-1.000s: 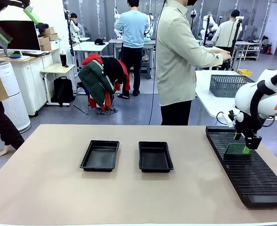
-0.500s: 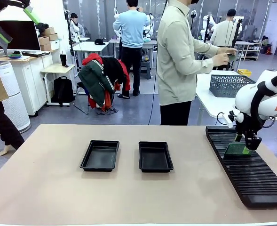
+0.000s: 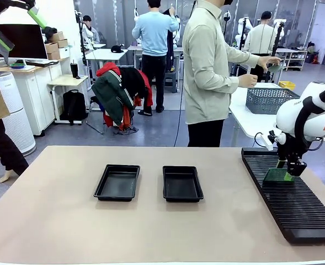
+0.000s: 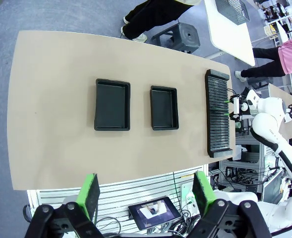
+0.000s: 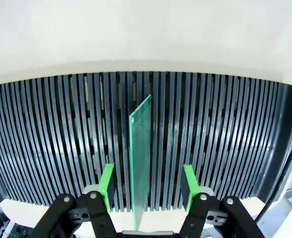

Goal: Inspect and transfer BCBs to ESD trays.
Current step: Pick up the Blank PCB from the PCB Rack and place it in the left ESD tray.

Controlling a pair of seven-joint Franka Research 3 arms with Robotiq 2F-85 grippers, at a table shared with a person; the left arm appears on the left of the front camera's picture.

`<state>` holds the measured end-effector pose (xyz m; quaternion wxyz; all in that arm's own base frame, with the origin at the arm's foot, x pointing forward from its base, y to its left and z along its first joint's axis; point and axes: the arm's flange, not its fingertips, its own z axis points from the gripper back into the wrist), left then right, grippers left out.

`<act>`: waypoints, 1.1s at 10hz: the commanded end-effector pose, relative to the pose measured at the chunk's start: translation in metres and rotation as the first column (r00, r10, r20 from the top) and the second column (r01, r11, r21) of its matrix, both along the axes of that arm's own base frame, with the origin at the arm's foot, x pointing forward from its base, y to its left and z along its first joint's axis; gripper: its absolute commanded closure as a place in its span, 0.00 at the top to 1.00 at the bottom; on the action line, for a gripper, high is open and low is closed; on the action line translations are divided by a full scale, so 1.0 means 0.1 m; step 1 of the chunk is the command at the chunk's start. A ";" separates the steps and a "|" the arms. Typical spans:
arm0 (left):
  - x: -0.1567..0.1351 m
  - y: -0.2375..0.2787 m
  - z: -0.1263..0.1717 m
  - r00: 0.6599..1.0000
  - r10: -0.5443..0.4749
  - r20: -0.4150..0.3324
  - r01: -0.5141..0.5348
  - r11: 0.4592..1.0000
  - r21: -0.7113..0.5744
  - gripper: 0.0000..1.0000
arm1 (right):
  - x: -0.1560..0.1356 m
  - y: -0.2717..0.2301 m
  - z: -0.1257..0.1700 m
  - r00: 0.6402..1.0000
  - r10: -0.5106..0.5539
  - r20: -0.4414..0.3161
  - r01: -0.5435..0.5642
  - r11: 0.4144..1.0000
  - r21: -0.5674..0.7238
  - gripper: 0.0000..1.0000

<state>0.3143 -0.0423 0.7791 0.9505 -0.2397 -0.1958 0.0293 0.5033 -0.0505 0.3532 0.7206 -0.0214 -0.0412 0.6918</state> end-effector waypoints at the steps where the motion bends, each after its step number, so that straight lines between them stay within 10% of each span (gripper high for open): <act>1: 0.00 0.00 -0.01 1.000 0.001 0.000 -0.001 1.000 -0.004 1.00 | -0.07 0.01 0.00 1.000 -0.021 0.020 0.021 1.000 -0.012 0.60; 2: 0.00 0.00 -0.01 1.000 0.001 0.000 -0.001 1.000 -0.004 1.00 | -0.07 0.01 0.00 1.000 -0.021 0.020 0.021 1.000 -0.010 0.49; 3: 0.00 0.00 -0.01 1.000 0.001 0.000 -0.001 1.000 -0.004 1.00 | -0.07 0.01 0.00 1.000 -0.022 0.016 0.023 1.000 -0.009 0.59; 4: 0.00 0.00 -0.01 1.000 0.001 0.000 -0.001 1.000 -0.004 1.00 | -0.07 0.01 0.01 1.000 -0.024 0.014 0.024 1.000 -0.010 0.40; 5: 0.00 0.00 -0.01 1.000 0.001 0.000 -0.001 1.000 -0.004 1.00 | -0.07 0.00 0.02 1.000 -0.026 0.015 0.026 1.000 -0.011 0.50; 6: 0.00 0.00 -0.01 1.000 0.001 0.000 -0.001 1.000 -0.004 1.00 | -0.07 0.00 0.02 0.999 -0.030 0.013 0.030 0.999 -0.012 0.31; 7: 0.00 0.00 -0.01 1.000 0.001 0.000 -0.001 1.000 -0.004 1.00 | -0.06 -0.01 0.02 1.000 -0.030 0.009 0.030 0.999 -0.011 0.42; 8: 0.00 0.00 -0.01 1.000 0.001 0.000 -0.001 1.000 -0.004 1.00 | -0.05 -0.01 0.02 0.999 -0.031 0.007 0.031 0.999 -0.013 0.23; 9: 0.00 0.00 -0.01 1.000 0.001 0.000 -0.001 1.000 -0.004 1.00 | -0.05 -0.01 0.02 0.999 -0.032 0.011 0.032 0.999 -0.018 0.33; 10: 0.00 0.00 -0.01 1.000 0.001 0.000 -0.001 1.000 -0.004 1.00 | -0.05 -0.01 0.02 0.999 -0.030 0.013 0.030 0.999 -0.017 0.14; 11: 0.00 0.00 -0.01 1.000 0.001 0.000 -0.001 1.000 -0.004 1.00 | -0.06 -0.02 0.02 1.000 -0.029 0.012 0.029 0.999 -0.013 0.33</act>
